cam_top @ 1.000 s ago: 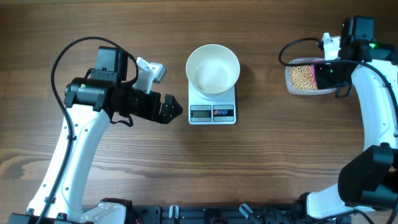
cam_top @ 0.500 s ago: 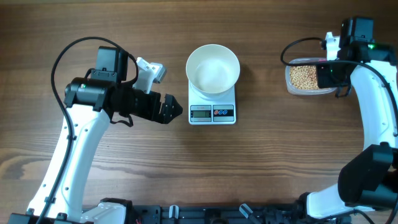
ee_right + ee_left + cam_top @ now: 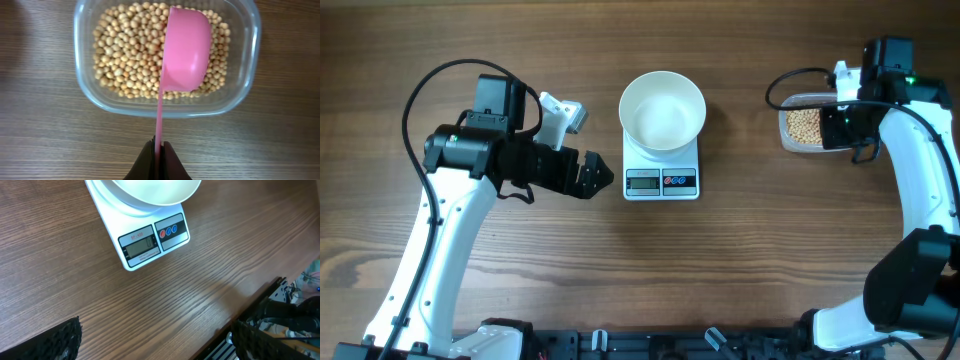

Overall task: Scoop item into bowl and weigh 150g on scale
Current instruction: 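Lower the pink scoop with the right gripper toward the soybean tub, then dip the pink scoop into the soybeans with the right gripper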

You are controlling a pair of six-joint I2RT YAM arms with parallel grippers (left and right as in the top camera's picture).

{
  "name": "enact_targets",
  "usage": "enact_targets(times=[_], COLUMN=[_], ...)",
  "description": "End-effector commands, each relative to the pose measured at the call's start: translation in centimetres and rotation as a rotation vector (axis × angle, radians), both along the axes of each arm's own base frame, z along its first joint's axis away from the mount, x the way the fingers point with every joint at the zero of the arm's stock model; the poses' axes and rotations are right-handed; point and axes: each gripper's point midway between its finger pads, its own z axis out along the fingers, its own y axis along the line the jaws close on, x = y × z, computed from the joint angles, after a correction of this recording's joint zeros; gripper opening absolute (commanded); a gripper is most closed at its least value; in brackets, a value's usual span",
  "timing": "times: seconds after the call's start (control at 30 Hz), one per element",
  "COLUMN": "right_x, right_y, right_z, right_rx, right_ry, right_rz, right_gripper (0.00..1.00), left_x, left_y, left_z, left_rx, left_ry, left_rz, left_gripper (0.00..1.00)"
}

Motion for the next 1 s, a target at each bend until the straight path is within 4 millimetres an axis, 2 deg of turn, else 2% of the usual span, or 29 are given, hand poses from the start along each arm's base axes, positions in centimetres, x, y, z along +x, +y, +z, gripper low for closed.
enact_targets(times=[0.0,0.37,0.47,0.67,0.83,0.97], right_x=[-0.1,-0.2,-0.2,-0.5,-0.4,-0.6], right_y=[1.5,2.9,3.2,2.7,4.0,4.1], right_z=[-0.8,-2.0,-1.6,-1.5,-0.9,-0.9], right_rx=[0.098,0.297,0.374,0.401,0.504,0.508], right_ry=[0.011,0.039,0.025,0.028,0.016,0.024], right_rz=[0.016,-0.018,-0.026,-0.049,-0.042,-0.045], right_gripper=[0.04,0.04,0.04,0.04,0.04,0.04], left_x=[-0.4,-0.4,-0.4,-0.4,-0.4,-0.4], left_y=[-0.4,-0.4,-0.4,-0.4,-0.4,-0.4], left_z=[0.3,0.3,0.3,0.3,0.3,0.3], left_rx=[-0.022,-0.022,-0.022,-0.022,-0.022,-0.022], left_ry=[0.0,0.0,0.0,0.0,0.0,0.0], left_rz=[-0.01,-0.01,-0.01,-0.01,-0.01,-0.01], left_gripper=[1.0,1.0,1.0,1.0,1.0,1.0])
